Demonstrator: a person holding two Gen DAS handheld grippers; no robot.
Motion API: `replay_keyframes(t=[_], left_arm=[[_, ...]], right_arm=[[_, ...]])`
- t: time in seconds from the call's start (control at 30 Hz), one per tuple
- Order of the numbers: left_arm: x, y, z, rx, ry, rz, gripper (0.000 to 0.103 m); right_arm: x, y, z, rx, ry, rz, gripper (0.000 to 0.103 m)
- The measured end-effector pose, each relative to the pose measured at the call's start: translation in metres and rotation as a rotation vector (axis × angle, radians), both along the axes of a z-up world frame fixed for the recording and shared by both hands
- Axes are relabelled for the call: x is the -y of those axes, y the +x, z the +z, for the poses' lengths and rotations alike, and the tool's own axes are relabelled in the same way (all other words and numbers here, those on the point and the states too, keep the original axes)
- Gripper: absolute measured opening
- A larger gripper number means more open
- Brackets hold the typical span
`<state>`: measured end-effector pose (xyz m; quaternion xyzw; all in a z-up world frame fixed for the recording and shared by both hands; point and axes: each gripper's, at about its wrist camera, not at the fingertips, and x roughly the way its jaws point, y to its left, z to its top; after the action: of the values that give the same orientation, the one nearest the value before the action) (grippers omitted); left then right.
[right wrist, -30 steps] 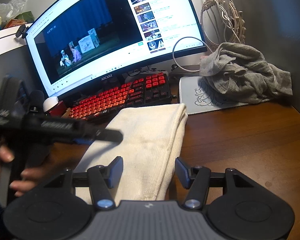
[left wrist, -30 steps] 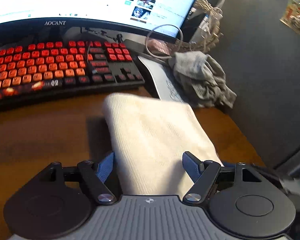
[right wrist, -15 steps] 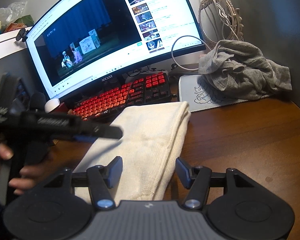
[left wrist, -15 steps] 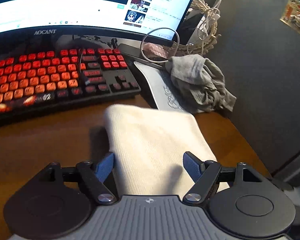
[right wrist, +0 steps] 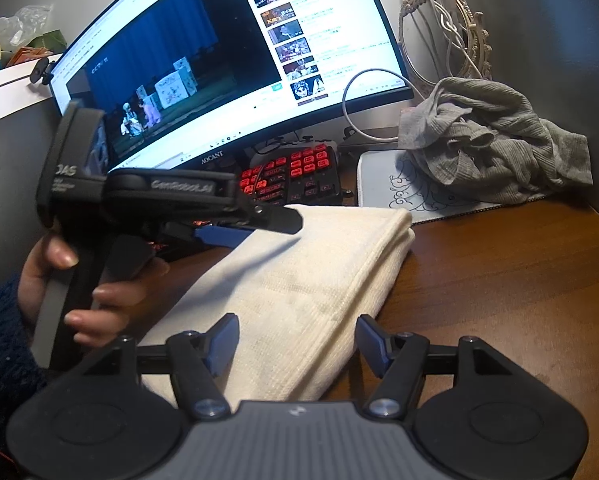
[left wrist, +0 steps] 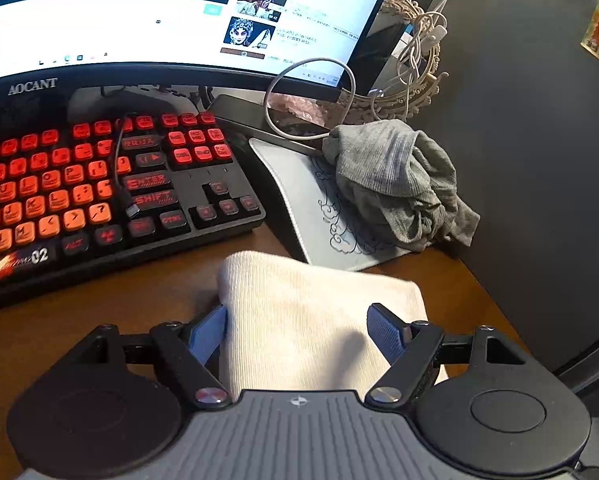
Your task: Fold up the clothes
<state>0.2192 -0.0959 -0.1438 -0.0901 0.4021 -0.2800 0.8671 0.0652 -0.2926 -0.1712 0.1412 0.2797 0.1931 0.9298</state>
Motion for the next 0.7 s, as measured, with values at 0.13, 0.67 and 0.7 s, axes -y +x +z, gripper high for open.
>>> replay_keyframes(t=[0.13,0.67,0.7], left_arm=[[0.004,0.01,0.002,0.015,-0.002,-0.003,0.076],[0.01,0.027,-0.008,0.038,-0.035,-0.039,0.045],[0.007,0.028,-0.008,0.026,-0.042,-0.035,0.045]], right_arm=[[0.001,0.001,-0.001,-0.002,0.006,0.001,0.065],[0.002,0.003,-0.003,-0.006,0.016,0.0,0.07],[0.001,0.001,-0.003,-0.008,0.017,-0.003,0.071]])
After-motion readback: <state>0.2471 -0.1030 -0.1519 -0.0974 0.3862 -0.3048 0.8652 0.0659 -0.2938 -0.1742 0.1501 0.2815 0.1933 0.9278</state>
